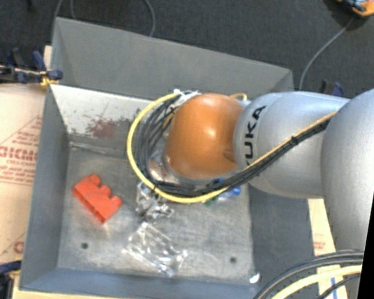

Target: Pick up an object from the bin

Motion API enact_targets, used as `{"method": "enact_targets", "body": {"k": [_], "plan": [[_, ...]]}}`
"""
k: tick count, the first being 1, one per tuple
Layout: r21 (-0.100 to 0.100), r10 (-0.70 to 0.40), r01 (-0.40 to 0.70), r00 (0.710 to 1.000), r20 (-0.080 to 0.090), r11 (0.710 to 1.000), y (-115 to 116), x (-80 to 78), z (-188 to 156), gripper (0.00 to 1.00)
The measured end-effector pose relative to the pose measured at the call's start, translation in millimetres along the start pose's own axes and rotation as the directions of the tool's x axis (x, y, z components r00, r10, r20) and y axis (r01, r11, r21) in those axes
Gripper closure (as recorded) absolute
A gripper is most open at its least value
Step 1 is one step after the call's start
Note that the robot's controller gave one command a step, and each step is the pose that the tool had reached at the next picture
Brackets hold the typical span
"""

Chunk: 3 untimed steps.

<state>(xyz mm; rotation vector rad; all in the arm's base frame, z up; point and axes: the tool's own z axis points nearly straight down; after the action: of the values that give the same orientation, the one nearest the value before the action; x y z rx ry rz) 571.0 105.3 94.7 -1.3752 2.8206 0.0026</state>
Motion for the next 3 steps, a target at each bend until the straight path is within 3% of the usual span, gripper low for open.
{"method": "enact_targets", "body": {"k": [1,2,3], "plan": [[0.000,0.001,-0.001,1.000,0.001,1.000,0,-0.2,0,0.00],[0.002,0.105,-0.105,0.994,0.004,0.994,-23,-7.8,-11,0.00],[0.011,-0.233,0.233,0.972,0.009,0.972,-41,18.7,18,0.00]]}}
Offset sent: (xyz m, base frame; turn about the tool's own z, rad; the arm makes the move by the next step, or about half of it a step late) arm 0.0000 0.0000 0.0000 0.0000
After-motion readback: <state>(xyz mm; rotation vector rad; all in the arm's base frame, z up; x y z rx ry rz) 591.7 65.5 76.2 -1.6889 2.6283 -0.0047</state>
